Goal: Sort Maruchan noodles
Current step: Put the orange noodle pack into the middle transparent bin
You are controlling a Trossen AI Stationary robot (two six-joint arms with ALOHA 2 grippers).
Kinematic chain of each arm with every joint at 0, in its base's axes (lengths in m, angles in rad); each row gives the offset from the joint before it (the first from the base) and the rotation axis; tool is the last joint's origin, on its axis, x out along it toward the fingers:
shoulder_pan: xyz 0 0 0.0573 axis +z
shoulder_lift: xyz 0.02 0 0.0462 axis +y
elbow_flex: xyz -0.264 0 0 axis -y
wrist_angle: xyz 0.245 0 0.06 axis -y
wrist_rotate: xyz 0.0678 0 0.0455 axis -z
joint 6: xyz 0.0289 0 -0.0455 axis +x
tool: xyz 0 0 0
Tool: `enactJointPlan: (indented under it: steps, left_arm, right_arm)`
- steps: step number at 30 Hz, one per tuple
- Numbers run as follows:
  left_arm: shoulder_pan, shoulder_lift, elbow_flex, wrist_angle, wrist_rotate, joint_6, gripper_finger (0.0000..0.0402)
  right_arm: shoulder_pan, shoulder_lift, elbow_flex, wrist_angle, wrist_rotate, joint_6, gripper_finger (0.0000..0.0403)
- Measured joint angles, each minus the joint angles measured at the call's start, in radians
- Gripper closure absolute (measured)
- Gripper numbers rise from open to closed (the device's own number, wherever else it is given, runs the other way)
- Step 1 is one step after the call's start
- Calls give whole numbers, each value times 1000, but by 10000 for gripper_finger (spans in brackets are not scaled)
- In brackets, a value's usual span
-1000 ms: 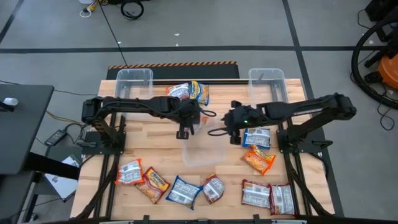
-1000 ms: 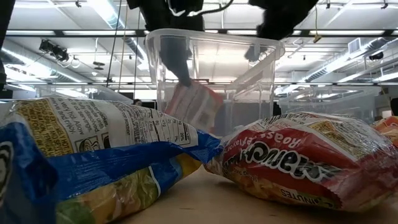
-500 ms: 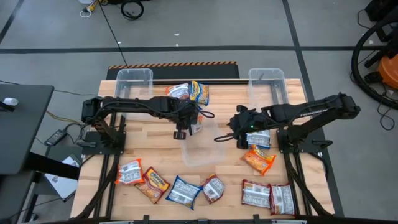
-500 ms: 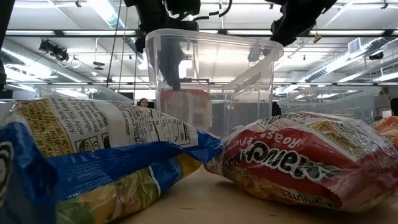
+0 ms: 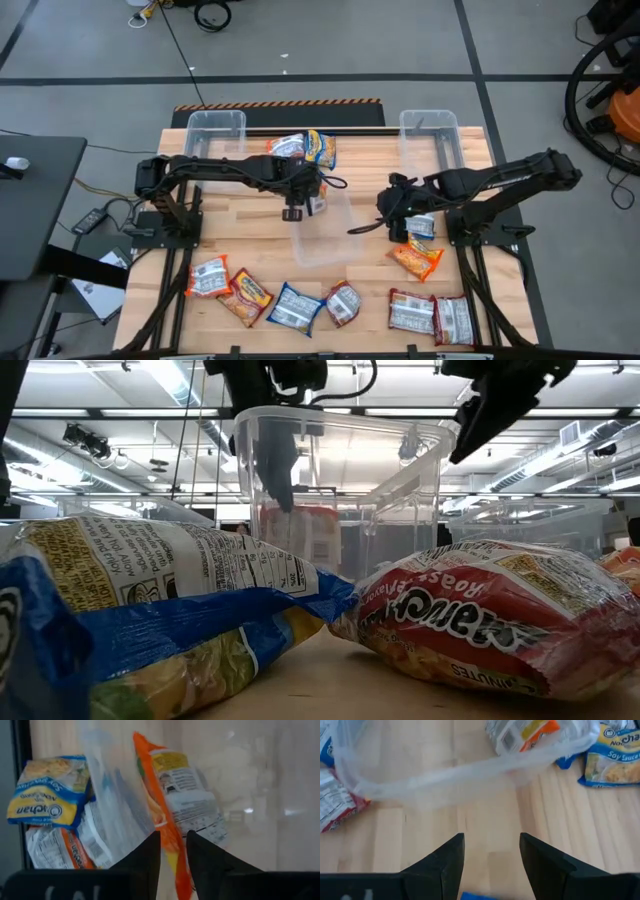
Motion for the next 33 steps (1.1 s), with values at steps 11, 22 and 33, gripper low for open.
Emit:
enactJointPlan:
  steps: [11,22,33]
  left_arm:
    - [0,-10,30,-28,15,7,206]
    - [-47,-13,276,-134,24,-6,171]
    - [-282,-13,291,-15,87,-48,175]
  right_arm:
    - [82,0,-15,-203,-98,126,181]
    - [263,0,-15,-310,-192,231,175]
    - [618,97,-17,-330,-128,549,176]
